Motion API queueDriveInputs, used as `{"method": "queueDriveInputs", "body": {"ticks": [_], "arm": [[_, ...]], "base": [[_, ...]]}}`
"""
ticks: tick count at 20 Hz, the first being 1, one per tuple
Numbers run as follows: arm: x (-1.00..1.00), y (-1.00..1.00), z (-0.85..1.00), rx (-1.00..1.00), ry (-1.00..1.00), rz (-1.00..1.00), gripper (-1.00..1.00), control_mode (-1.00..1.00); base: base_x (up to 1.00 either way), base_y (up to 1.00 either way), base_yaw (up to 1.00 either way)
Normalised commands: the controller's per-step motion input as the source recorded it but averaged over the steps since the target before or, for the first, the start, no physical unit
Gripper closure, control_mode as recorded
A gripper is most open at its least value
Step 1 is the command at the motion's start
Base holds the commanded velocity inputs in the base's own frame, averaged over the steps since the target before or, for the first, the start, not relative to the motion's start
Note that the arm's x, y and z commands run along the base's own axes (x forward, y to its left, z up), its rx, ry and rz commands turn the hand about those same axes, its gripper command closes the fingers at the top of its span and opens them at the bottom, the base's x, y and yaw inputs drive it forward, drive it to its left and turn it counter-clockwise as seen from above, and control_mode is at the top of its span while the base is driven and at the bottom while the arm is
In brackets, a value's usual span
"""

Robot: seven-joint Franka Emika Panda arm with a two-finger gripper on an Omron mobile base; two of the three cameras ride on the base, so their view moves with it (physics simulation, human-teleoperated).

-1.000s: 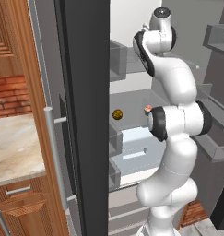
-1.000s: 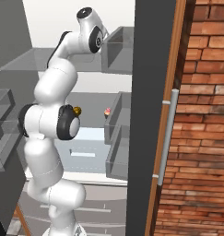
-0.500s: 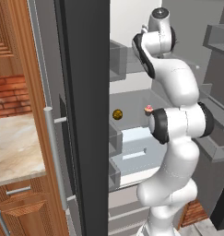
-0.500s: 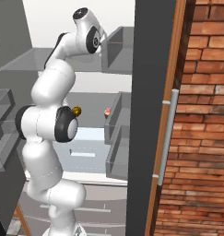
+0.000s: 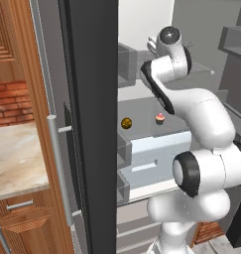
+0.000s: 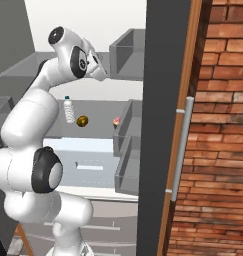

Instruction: Place the tupperware on the top shelf of the fridge. Make space for the tupperware among the existing items by rearranging them on the shelves if needed. Close the fridge door when finished.

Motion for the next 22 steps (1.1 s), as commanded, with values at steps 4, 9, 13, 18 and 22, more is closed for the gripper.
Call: {"method": "queueDriveInputs", "body": {"ticks": [4, 9, 13, 18, 22], "arm": [[-0.81, 0.0, 0.04, -0.01, 0.0, 0.23, -1.0, -1.0], [-0.68, 0.0, 0.1, -0.06, -0.04, 0.42, -1.0, -1.0], [-0.54, 0.01, 0.05, -0.23, 0.01, 0.42, -1.0, -1.0], [-0.83, 0.05, 0.0, -0.35, 0.12, 0.31, -1.0, -1.0], [-0.81, 0.21, 0.0, -0.36, 0.18, 0.14, -1.0, -1.0]], "base": [[0.0, 0.0, 0.0], [0.0, 0.0, 0.0], [0.0, 0.0, 0.0], [0.0, 0.0, 0.0], [0.0, 0.0, 0.0]]}}
